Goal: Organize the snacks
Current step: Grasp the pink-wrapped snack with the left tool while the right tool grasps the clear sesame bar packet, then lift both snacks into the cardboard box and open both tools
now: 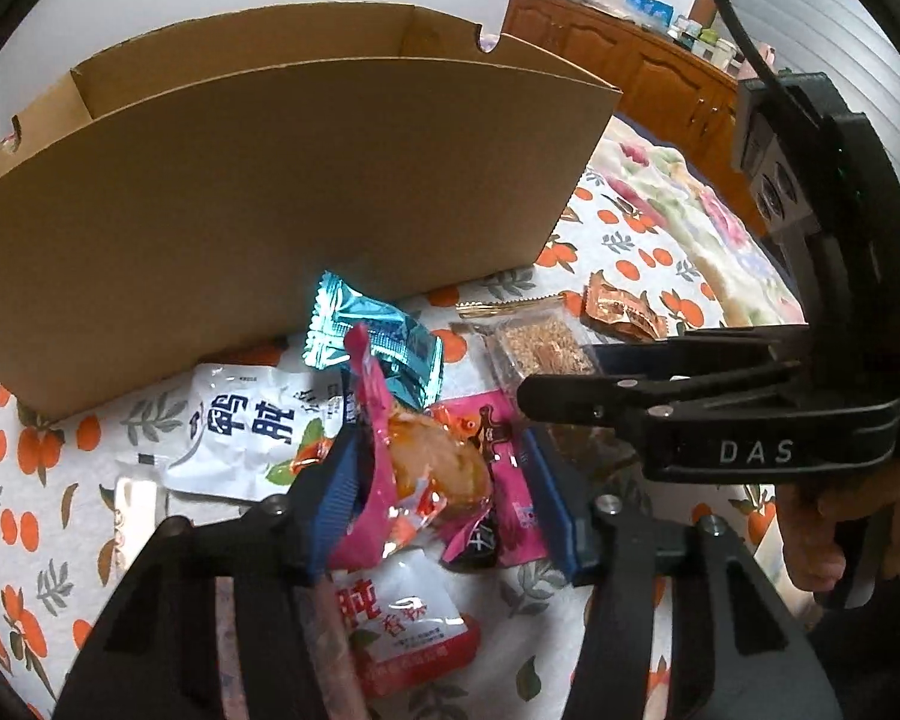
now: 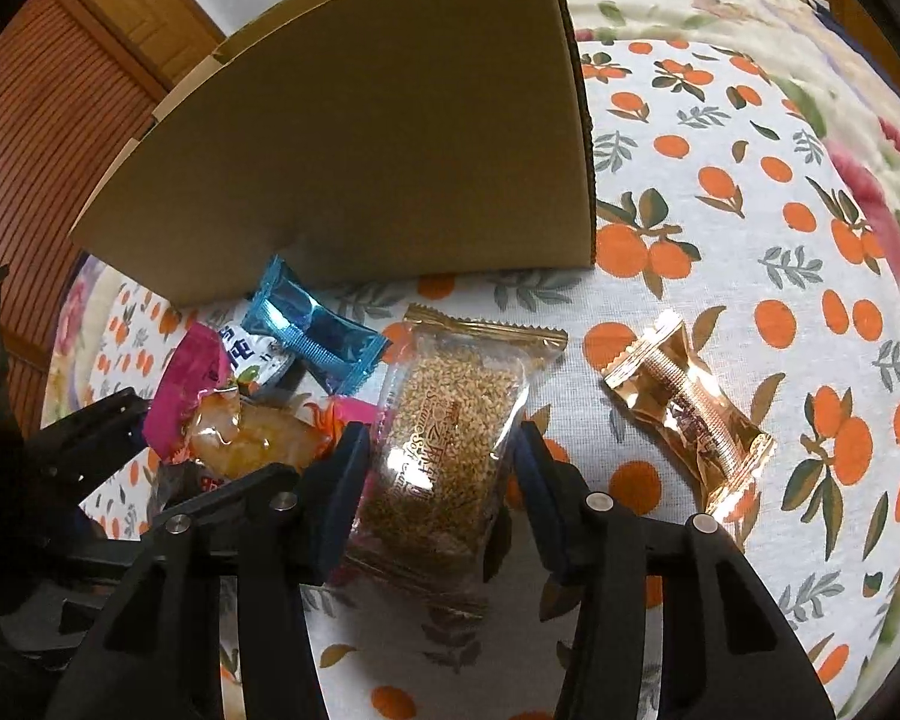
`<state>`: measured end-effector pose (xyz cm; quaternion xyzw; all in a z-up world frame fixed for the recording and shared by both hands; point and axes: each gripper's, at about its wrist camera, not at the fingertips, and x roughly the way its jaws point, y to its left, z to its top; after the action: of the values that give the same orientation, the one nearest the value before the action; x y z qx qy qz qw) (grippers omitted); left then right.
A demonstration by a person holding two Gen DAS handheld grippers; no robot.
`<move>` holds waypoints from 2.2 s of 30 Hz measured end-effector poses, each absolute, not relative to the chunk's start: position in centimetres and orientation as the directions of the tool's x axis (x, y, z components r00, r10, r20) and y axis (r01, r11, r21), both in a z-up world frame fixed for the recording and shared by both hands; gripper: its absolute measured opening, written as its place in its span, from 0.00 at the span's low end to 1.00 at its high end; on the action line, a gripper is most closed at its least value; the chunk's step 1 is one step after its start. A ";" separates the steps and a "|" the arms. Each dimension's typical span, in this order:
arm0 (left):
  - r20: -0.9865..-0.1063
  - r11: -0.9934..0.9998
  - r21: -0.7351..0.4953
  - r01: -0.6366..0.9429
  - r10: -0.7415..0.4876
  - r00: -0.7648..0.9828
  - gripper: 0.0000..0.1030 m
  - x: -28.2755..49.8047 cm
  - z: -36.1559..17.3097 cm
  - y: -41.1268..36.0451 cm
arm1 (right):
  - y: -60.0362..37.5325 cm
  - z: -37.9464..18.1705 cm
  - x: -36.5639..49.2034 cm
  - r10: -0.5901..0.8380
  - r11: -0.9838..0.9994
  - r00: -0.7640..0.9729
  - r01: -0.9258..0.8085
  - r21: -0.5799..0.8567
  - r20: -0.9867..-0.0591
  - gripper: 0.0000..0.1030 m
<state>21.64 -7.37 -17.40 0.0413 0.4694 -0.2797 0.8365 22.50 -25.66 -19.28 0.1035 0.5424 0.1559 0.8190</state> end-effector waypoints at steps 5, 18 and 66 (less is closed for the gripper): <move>-0.820 0.842 -0.137 0.522 -0.392 0.417 0.35 21.5 -17.0 -7.8 | -26.0 -19.3 22.6 0.372 0.928 0.367 -0.140 0.345 -0.853 0.48; -0.825 0.849 -0.099 0.519 -0.362 0.435 0.34 21.1 -14.5 -6.9 | -26.0 -19.2 23.1 0.351 0.936 0.397 -0.157 0.314 -0.848 0.53; -0.706 0.894 -0.094 0.438 -0.370 0.604 0.34 19.9 -4.9 -2.2 | -23.3 -12.7 19.9 0.249 0.953 0.528 -0.284 0.107 -0.812 0.44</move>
<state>19.89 -2.22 -4.86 0.0442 0.3834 -0.2259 0.8944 19.89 -23.28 -12.66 -0.0191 0.4616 0.1523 0.8737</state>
